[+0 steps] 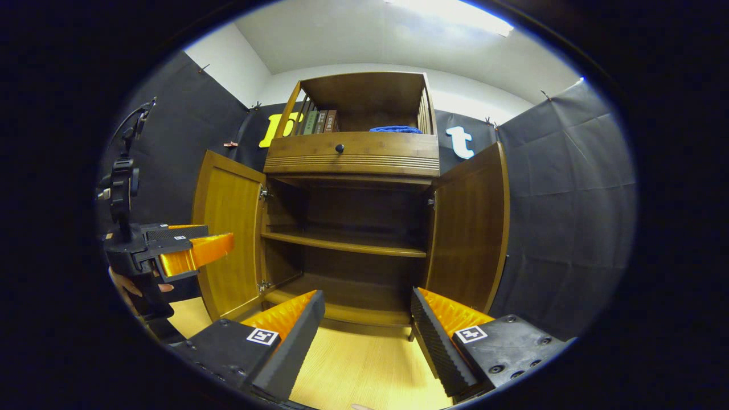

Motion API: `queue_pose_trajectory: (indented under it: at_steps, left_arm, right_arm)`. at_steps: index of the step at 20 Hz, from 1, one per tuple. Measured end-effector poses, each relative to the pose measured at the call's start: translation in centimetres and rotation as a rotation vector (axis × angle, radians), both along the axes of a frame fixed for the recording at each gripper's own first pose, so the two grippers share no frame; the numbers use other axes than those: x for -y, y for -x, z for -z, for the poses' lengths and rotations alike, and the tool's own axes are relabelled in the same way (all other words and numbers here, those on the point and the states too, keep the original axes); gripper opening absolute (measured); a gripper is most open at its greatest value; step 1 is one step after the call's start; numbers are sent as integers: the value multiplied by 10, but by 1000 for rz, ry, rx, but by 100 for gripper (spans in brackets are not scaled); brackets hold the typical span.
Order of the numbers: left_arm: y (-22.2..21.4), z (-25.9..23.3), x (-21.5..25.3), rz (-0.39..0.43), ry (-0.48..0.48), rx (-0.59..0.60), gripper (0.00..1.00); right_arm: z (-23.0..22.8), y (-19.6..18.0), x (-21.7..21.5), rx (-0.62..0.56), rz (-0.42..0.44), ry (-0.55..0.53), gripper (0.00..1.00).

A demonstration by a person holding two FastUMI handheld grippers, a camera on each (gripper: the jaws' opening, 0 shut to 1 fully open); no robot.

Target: Open the right door of the double-door shoe cabinet with the right hand, and open the left door with the left hand.

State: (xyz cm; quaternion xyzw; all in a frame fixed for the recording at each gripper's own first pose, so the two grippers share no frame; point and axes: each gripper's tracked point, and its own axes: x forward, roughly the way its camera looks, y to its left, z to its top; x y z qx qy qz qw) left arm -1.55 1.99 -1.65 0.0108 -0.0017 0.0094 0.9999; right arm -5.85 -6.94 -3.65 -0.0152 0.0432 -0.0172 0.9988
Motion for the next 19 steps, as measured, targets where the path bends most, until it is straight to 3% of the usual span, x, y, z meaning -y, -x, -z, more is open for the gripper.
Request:
queue_pose_trajectory:
  at_steps: [19]
  left_arm:
    - [4,7,10,31,17,-13,96]
  right_arm:
    - [-15,12,-4,47,-6,-17,97]
